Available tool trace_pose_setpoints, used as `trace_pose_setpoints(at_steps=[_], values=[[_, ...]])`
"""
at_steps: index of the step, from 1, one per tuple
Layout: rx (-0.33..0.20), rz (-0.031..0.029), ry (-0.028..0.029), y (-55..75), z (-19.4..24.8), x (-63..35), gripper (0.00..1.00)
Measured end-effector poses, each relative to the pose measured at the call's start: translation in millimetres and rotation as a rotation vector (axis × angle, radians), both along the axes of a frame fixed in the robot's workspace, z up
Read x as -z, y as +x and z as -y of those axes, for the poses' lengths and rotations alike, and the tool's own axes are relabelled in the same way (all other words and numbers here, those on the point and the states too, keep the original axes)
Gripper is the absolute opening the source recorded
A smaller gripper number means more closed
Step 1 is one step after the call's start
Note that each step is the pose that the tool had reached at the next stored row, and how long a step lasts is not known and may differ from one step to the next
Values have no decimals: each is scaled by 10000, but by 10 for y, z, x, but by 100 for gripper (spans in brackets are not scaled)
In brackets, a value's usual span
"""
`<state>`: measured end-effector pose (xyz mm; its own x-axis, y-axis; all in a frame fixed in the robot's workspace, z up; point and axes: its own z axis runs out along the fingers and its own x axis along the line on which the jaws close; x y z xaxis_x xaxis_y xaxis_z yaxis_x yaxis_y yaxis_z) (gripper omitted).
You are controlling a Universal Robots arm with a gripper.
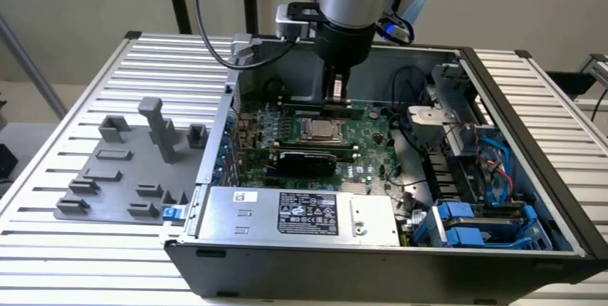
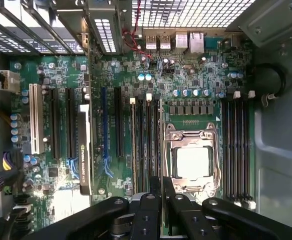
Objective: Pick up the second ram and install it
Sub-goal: 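Insert the second ram into the second slot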
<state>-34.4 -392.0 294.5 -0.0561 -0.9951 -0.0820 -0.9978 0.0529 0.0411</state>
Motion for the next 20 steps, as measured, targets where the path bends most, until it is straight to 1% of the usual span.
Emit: trace_pose_setpoints(at_steps=[20], values=[[-22, 1, 0, -6, -22, 364, 13]])
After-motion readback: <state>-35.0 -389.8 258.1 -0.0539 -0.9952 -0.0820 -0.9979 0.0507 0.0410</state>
